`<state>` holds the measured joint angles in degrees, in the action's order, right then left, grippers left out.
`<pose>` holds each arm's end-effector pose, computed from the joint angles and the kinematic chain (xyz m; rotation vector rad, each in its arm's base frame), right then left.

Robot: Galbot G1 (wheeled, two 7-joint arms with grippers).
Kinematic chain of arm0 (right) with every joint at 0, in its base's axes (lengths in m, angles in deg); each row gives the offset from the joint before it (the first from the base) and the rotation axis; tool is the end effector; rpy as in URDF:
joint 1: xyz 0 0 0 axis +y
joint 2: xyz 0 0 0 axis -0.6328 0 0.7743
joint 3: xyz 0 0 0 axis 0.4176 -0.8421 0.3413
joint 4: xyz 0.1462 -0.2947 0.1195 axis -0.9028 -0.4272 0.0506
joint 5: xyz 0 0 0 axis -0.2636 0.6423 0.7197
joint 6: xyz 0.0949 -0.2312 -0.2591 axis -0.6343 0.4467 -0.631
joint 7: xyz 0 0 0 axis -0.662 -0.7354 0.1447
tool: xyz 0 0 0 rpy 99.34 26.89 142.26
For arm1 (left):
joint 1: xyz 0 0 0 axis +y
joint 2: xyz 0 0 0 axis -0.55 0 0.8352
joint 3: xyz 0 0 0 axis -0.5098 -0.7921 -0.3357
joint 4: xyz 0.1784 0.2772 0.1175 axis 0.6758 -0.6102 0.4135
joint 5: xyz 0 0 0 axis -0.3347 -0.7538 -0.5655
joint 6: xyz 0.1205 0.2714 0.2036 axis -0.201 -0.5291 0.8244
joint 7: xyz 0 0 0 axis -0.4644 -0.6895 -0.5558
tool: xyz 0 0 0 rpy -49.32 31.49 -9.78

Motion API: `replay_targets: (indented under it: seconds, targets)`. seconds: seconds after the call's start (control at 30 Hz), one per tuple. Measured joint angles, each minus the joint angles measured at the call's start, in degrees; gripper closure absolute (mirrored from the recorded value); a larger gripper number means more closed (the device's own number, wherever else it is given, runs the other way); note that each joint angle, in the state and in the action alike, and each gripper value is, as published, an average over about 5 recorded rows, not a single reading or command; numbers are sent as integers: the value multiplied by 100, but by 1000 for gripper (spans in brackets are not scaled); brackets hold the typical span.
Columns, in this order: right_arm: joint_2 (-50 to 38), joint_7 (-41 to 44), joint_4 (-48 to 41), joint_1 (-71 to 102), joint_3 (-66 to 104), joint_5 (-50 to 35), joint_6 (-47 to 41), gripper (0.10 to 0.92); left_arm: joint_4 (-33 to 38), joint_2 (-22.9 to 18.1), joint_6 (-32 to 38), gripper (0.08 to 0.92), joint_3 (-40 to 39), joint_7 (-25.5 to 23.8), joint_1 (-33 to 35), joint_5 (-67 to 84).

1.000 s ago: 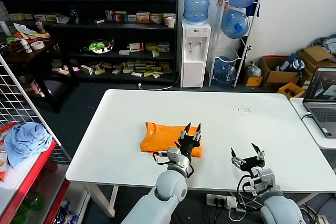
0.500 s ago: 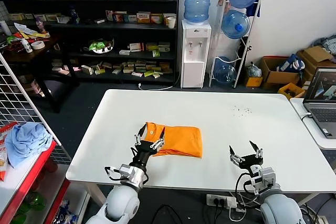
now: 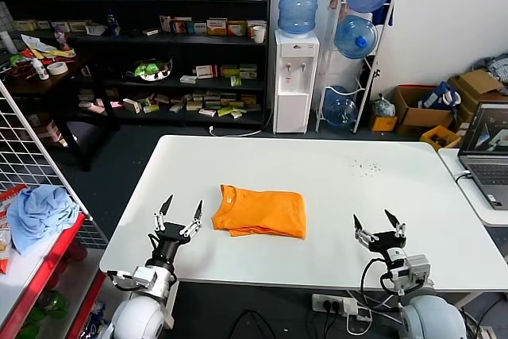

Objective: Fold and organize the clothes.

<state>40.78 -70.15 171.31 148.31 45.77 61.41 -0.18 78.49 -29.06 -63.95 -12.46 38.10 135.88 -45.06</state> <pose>0.2497 -0.1201 -0.3305 0.0851 -2.8819 0.2245 0.2692 0.0460 -0.3931 0.2734 3.0208 0.1317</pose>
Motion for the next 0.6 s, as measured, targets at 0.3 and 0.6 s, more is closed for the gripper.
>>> replay_targets:
  seconds: [0.3, 0.6]
  targets:
    - [190, 188, 101, 32, 250, 51, 63, 203, -41, -23, 204, 177, 121, -30, 167, -333]
    - [264, 250, 136, -11, 339, 127, 40, 203, -32, -134, 204, 177, 222, -17, 241, -547]
